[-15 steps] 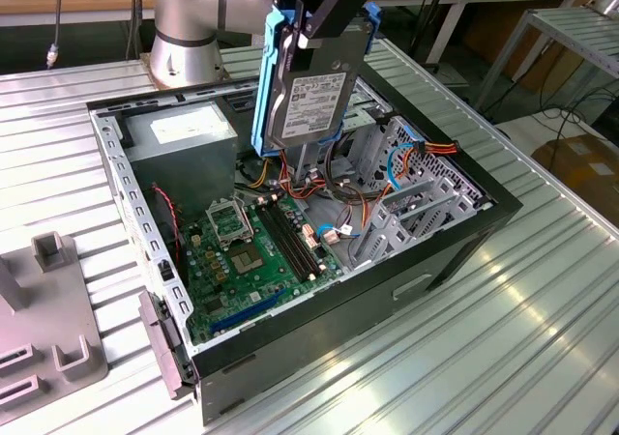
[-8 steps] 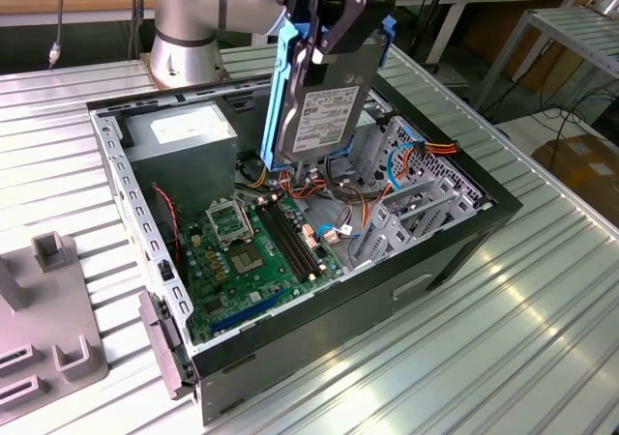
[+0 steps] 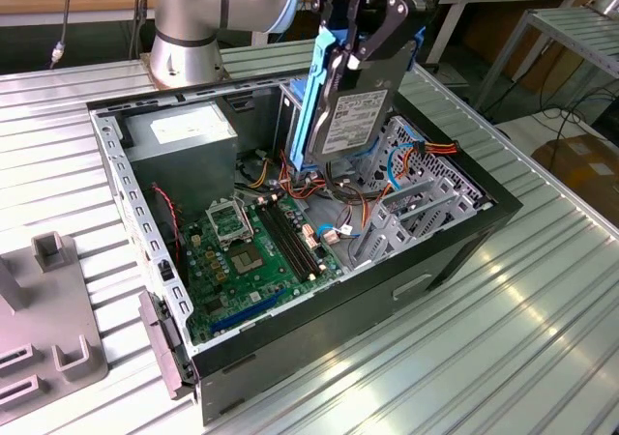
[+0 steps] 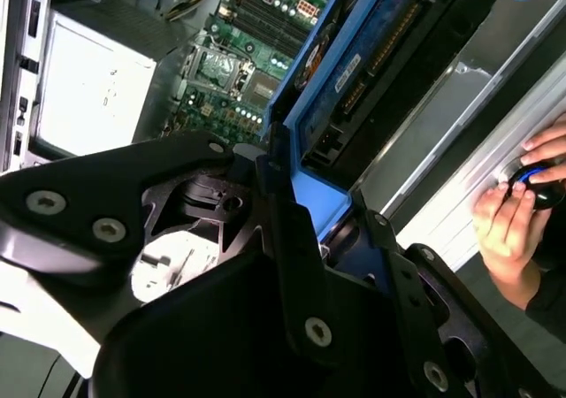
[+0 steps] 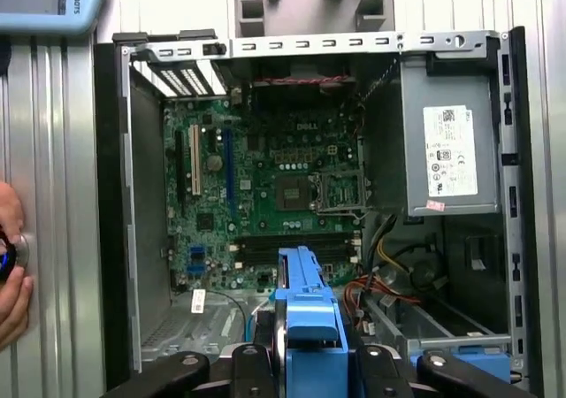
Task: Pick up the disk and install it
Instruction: 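Insert the disk into the insertion slot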
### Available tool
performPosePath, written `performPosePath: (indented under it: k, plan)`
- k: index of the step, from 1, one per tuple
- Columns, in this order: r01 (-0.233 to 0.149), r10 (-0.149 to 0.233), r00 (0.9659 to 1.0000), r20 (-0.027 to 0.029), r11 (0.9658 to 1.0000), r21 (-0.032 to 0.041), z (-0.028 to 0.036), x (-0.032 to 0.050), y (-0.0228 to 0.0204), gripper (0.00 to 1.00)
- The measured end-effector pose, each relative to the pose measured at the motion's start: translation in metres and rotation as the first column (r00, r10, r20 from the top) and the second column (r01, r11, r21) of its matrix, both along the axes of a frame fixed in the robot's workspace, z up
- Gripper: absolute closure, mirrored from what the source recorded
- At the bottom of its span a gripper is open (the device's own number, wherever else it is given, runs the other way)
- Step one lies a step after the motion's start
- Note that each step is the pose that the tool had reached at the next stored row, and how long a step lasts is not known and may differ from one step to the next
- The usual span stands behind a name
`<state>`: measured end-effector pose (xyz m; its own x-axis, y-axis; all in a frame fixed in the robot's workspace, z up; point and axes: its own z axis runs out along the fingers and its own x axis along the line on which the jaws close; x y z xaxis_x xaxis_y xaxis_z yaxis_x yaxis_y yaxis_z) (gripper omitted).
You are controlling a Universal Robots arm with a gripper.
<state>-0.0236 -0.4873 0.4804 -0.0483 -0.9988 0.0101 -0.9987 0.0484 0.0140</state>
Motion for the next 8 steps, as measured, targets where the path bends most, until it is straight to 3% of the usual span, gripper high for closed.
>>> performPosePath:
  k: [2, 5, 8]
  plan:
    - [0.000, 0.000, 0.9997, 0.0231, 1.0000, 0.0001, -0.0001, 0.0000, -0.0009, 0.63]
    - [-0.001, 0.001, 0.9997, 0.0256, 1.0000, 0.0001, -0.0003, 0.0000, -0.0070, 0.63]
    - [-0.001, 0.001, 0.9998, 0.0212, 1.0000, 0.0001, -0.0006, 0.0012, -0.0224, 0.63]
